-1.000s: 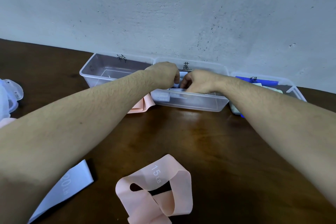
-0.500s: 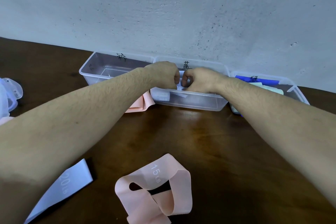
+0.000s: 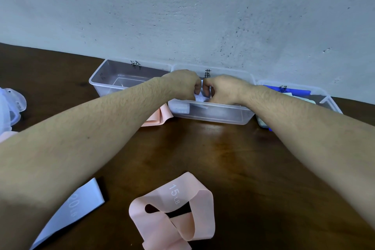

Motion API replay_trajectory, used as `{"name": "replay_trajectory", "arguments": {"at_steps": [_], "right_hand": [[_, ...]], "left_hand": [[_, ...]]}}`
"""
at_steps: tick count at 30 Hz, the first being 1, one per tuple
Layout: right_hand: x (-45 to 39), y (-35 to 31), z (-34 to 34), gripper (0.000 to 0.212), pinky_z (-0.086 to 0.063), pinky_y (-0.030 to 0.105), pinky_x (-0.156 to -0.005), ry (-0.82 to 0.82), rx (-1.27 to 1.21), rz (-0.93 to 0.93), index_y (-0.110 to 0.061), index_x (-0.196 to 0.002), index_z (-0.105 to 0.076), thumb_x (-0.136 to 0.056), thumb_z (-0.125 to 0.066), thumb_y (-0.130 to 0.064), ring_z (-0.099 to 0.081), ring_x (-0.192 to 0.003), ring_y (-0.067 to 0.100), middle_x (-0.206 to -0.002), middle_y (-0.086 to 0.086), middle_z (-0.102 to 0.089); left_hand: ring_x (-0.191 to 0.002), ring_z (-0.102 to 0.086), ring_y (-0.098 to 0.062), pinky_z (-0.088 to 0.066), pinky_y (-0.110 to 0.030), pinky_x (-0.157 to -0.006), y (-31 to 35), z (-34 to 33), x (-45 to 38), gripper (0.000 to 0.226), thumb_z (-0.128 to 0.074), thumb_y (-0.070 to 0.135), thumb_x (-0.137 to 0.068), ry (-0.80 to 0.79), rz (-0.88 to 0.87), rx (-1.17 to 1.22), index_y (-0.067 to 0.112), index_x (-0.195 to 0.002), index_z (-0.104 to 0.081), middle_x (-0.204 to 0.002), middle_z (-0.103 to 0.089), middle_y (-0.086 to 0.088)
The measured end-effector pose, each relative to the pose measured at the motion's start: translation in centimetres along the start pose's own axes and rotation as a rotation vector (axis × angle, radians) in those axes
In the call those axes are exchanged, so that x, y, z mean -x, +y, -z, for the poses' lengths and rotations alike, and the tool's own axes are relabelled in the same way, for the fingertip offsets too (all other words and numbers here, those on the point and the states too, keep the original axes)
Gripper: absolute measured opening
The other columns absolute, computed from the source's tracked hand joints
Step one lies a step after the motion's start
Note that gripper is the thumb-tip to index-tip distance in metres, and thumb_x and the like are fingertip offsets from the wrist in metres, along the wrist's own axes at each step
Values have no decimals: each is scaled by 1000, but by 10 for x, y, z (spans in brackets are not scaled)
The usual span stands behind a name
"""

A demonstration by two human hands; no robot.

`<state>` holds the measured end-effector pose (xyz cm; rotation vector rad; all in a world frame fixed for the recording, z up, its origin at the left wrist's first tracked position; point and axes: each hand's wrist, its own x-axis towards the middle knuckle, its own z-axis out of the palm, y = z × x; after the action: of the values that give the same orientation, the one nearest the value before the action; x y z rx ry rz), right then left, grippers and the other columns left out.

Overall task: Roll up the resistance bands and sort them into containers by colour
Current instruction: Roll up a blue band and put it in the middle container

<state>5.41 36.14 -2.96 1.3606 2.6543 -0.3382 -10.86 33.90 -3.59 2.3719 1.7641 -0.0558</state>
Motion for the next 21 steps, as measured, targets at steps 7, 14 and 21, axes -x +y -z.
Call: {"name": "replay_trajectory", "arguments": {"at_steps": [7, 14, 21], "right_hand": [[3, 2, -1, 18, -45, 30, -64, 9, -59, -2, -28, -81, -53, -83, -71, -31, -56, -74, 15, -81, -9, -60], [6, 3, 0, 22, -46, 30, -65, -17, -140, -16, -28, -81, -53, -77, -74, -34, -56, -74, 14, -81, -10, -59], [7, 5, 0, 25, -53, 37, -72, -26, -184, -38, -29, -84, -55, -76, -77, -38, -58, -77, 17, -84, -8, -61]], "left_hand": [[-92, -46, -14, -37, -26, -76, 1, 2, 3, 26, -66, 21, -88, 6, -8, -14, 21, -114, -67, -98, -50, 6], [-92, -48, -14, -37, -27, -74, 0, 4, 2, 25, -68, 25, -87, -9, -5, -2, 24, -112, -67, -96, -49, 8], [-91, -48, -14, -36, -26, -73, 0, 1, 0, 23, -67, 23, -90, 5, -12, 0, 20, -112, -66, -100, -54, 4]]}}
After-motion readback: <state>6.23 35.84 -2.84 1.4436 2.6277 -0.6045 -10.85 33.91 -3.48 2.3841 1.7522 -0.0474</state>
